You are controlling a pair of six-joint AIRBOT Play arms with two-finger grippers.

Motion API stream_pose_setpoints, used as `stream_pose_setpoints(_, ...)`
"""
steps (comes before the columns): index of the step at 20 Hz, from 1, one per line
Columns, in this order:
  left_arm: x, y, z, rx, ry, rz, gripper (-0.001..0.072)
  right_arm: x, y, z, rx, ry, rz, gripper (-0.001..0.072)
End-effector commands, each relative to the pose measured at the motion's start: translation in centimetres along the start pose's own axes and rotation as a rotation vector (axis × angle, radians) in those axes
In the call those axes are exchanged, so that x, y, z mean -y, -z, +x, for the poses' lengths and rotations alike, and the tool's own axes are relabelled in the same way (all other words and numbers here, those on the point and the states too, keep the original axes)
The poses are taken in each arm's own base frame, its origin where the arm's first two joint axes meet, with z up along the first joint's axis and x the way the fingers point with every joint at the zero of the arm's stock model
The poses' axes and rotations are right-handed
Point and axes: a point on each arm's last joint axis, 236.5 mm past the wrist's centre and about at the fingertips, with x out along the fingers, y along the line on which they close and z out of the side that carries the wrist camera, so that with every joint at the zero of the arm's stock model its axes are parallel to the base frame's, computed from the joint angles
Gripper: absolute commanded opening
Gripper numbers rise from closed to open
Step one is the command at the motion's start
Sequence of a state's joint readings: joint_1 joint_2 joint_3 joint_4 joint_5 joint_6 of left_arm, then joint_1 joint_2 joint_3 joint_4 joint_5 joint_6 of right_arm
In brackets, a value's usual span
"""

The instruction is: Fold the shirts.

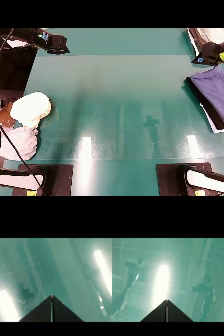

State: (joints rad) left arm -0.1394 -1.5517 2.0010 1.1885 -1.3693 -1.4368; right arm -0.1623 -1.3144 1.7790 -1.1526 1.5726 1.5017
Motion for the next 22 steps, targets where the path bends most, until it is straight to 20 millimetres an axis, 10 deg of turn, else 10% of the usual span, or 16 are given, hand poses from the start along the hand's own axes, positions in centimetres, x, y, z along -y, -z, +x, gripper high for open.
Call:
stream_pose_setpoints(1,0.0,0.0,0.0,0.000,-0.001,0.000,0.0029,-0.2,0.1,0.0,-0.003,-0.003,-0.002,0.0017)
stream_pose_setpoints(15,-0.1,0.1,0.0,-0.006,-0.002,0.004,0.0029,-0.1,0.5,0.0,-0.019,-0.003,-0.002,0.0018)
stream_pose_setpoints(22,-8.9,9.9,-5.5,-0.340,-0.441,-0.052,0.0029,-0.2,0.6,0.0,-0.024,-0.003,-0.003,0.0018)
